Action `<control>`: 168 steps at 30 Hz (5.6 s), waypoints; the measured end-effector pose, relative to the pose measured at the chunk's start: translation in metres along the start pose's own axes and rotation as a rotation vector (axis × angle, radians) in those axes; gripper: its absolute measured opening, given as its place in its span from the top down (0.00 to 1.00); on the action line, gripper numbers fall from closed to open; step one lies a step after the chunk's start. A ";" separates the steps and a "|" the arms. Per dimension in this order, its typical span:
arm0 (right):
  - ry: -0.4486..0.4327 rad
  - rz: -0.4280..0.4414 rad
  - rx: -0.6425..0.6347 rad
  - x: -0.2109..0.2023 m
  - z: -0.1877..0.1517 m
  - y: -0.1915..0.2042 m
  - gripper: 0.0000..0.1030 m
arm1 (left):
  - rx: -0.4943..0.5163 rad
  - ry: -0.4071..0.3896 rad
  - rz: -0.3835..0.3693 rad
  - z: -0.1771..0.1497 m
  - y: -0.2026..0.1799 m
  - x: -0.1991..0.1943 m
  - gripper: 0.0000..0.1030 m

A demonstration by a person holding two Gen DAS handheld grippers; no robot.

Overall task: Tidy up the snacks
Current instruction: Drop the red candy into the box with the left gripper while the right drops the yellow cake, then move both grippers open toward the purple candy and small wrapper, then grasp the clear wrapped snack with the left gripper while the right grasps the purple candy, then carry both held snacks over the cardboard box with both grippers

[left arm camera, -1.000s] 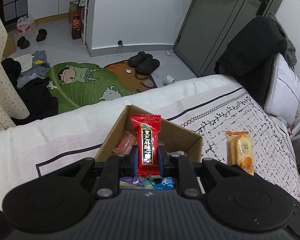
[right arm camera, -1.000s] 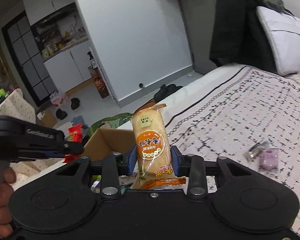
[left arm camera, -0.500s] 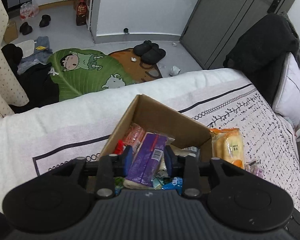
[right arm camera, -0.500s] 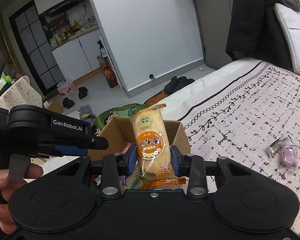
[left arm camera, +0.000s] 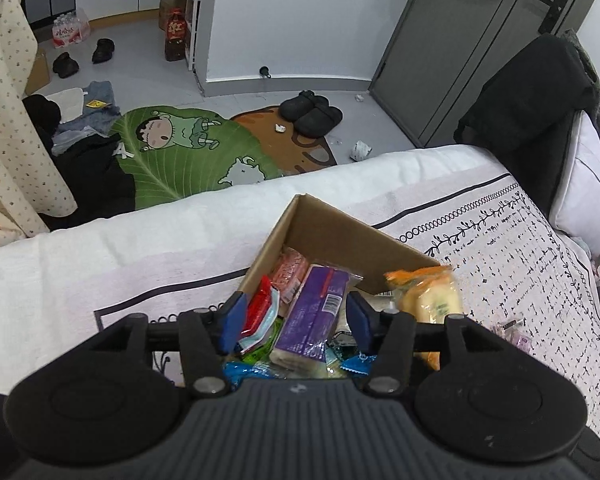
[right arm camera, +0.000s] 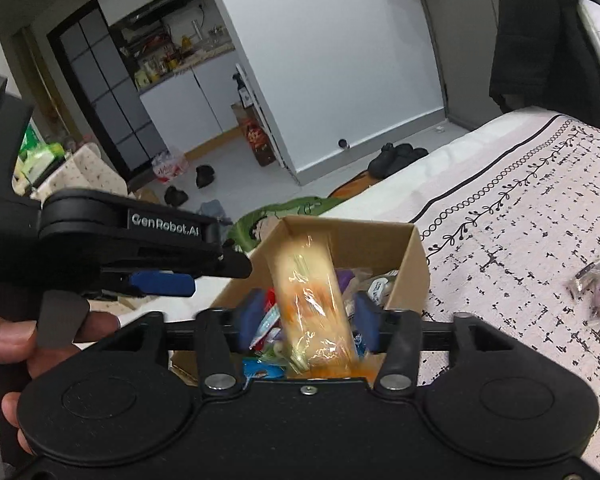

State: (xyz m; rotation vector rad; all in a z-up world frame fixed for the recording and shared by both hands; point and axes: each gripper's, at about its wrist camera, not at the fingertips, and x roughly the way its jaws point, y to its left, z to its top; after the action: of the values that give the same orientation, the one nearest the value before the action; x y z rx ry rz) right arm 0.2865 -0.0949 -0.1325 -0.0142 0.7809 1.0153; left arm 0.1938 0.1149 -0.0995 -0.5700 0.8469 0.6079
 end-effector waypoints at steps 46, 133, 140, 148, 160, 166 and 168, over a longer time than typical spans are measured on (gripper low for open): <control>-0.079 -0.300 0.259 -0.065 -0.011 -0.158 0.26 | 0.190 0.022 -0.153 -0.034 -0.130 0.015 0.25; -0.020 -0.578 0.326 -0.010 -0.022 -0.207 0.68 | 0.474 0.054 -0.448 -0.045 -0.231 0.126 0.83; -0.025 -0.549 0.258 -0.020 -0.018 -0.160 0.68 | 0.392 0.053 -0.452 -0.029 -0.204 0.074 0.83; -0.100 -0.494 0.218 -0.044 -0.007 -0.101 0.68 | 0.329 0.005 -0.433 -0.018 -0.161 0.017 0.83; -0.138 -0.410 0.169 -0.064 0.008 -0.014 0.68 | 0.231 -0.031 -0.400 0.001 -0.083 -0.041 0.83; -0.154 -0.399 0.152 -0.067 0.014 0.019 0.68 | 0.199 -0.033 -0.416 0.004 -0.050 -0.060 0.83; -0.157 -0.398 0.151 -0.068 0.015 0.027 0.68 | 0.190 -0.031 -0.423 0.007 -0.038 -0.065 0.83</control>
State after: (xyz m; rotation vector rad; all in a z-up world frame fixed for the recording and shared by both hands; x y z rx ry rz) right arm 0.2549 -0.1257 -0.0725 0.0384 0.6754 0.5717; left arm 0.1902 0.0765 -0.0349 -0.5436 0.7168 0.1484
